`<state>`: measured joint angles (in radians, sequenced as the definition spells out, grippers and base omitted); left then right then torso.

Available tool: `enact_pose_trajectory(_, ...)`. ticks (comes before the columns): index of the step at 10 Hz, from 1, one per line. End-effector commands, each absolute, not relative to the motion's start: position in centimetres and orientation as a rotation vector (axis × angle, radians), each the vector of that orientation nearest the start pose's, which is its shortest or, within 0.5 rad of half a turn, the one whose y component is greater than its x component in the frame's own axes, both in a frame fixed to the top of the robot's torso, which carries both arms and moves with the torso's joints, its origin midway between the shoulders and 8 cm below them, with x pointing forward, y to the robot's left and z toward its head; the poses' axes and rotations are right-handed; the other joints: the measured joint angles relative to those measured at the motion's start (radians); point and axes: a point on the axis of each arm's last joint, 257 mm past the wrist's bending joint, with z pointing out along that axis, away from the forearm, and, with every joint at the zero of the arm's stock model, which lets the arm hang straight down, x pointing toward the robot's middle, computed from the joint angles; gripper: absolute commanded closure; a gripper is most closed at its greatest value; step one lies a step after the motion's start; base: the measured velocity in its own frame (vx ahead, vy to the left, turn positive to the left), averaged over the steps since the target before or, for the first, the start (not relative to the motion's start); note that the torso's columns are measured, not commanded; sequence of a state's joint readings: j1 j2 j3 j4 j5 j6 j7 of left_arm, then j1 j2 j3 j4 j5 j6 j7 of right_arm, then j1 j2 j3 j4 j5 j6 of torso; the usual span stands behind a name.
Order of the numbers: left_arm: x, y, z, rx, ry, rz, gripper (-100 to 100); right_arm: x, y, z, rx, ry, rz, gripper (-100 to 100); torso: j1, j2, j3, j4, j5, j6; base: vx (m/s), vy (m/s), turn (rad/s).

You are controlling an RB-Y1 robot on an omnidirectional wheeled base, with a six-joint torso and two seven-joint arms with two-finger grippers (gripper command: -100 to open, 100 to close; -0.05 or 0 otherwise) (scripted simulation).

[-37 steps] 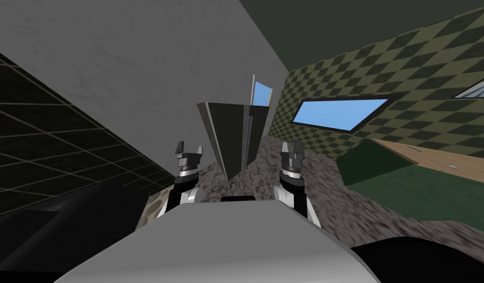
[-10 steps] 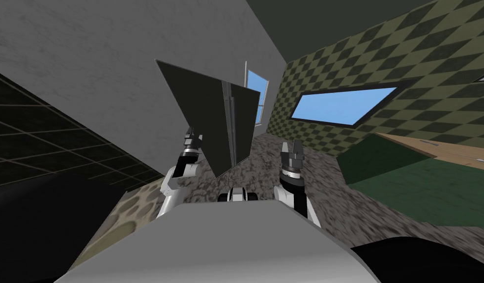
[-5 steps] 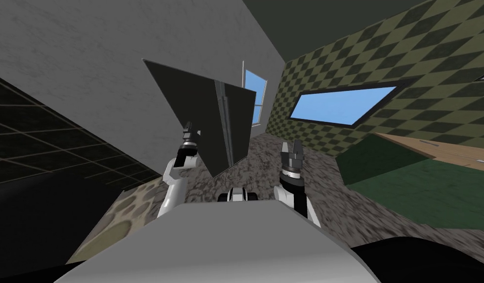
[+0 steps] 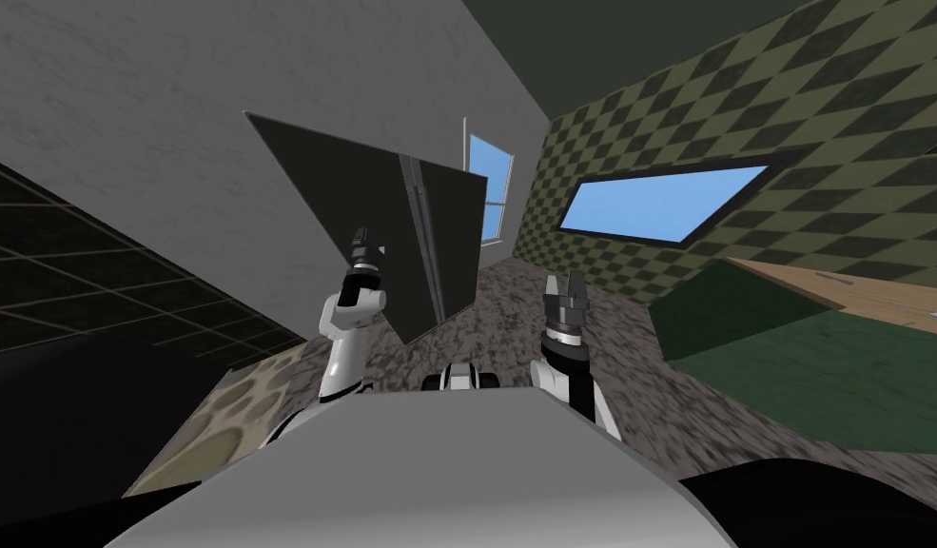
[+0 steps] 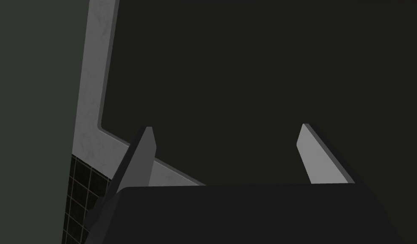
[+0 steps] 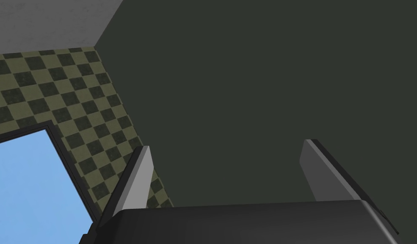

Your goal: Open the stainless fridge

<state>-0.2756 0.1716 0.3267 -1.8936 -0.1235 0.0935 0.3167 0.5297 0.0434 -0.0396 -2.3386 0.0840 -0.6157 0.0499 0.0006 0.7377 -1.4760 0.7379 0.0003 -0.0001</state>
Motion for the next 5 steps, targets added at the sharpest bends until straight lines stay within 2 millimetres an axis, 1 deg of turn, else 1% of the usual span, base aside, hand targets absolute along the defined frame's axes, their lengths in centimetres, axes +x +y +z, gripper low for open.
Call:
enact_pose_trajectory(1,54.7,37.2,10.2,-0.924,0.631,-1.315,-100,30.8,-28.0,6.1,0.492,0.54,1.18,0,0.0,0.0,0.0,0.0,0.0,0.0,0.015,-0.062,-0.001)
enact_pose_trajectory(2,55.7,38.8,9.8,-0.98,0.623,-1.292,-100,30.8,-28.0,6.1,0.492,0.54,1.18,0,0.004,0.001,0.0,0.0,0.001,0.0,0.024,-0.108,0.012)
enact_pose_trajectory(3,55.8,38.4,11.0,-0.968,0.612,-1.307,-100,30.8,-28.0,6.1,0.492,0.54,1.18,0,0.0,0.0,0.0,0.0,0.0,0.0,0.021,-0.113,0.018)
enact_pose_trajectory(4,56.6,39.9,10.6,-1.017,0.6,-1.287,-100,30.8,-28.0,6.1,0.492,0.54,1.18,0,-0.001,0.0,0.0,0.0,-0.001,0.0,0.033,-0.161,0.013)
enact_pose_trajectory(5,56.8,39.6,11.3,-1.02,0.597,-1.296,-100,30.8,-28.0,6.1,0.492,0.54,1.18,0,-0.004,0.0,0.0,0.0,-0.001,0.0,0.029,-0.135,0.02)
